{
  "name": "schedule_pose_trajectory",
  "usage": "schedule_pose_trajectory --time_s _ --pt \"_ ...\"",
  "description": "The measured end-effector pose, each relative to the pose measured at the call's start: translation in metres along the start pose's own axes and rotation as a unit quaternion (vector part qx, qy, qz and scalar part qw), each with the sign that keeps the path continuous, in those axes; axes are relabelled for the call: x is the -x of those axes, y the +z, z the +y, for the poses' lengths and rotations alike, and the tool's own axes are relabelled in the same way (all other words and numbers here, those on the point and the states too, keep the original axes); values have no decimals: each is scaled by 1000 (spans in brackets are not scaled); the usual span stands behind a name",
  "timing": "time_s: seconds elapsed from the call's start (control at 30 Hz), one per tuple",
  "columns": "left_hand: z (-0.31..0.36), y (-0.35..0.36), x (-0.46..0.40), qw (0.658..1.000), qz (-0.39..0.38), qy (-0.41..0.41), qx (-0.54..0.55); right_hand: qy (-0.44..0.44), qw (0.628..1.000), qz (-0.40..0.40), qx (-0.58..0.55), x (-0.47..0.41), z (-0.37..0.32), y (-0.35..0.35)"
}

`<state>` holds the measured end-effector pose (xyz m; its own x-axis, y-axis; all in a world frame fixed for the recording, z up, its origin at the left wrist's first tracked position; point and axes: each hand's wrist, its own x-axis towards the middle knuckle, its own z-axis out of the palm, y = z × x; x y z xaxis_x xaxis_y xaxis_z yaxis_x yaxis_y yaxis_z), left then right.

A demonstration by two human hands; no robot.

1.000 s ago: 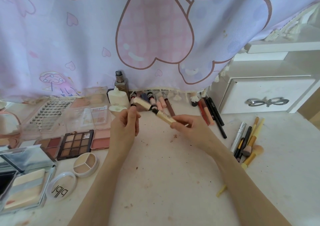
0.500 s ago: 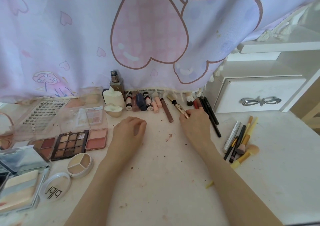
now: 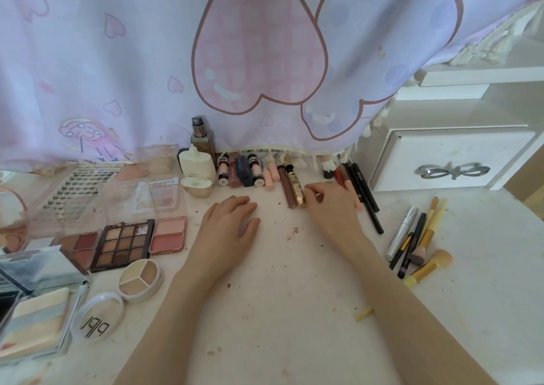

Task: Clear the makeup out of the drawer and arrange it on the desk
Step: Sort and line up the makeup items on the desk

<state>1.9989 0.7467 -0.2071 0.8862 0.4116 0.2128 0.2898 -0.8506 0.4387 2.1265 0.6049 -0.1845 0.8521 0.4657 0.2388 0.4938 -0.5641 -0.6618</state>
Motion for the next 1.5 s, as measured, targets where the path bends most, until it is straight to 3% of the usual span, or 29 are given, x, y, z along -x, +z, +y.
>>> schedule_pose_trajectory --time_s 0.3,0.7,0.9,1.07,1.2,1.33,1.5 --pt "-1 1 0 1000 4 0 5 68 968 89 225 -40 9 -10" --pt "-1 2 1 1000 9 7 -1 96 958 81 257 -42 13 -3" --pt "2 2 1 1000 20 12 18 91 983 123 100 -10 8 -20" --pt "18 -4 3 980 61 18 188 91 973 150 -151 14 -10 -44" --pt "30 -10 7 954 45 45 293 137 903 -5 -408 19 -35 -39" --pt "29 -14 11 955 96 58 274 171 857 -109 -473 24 -42 -18" --pt "34 -10 10 967 114 75 217 167 829 -144 -515 29 -37 -15"
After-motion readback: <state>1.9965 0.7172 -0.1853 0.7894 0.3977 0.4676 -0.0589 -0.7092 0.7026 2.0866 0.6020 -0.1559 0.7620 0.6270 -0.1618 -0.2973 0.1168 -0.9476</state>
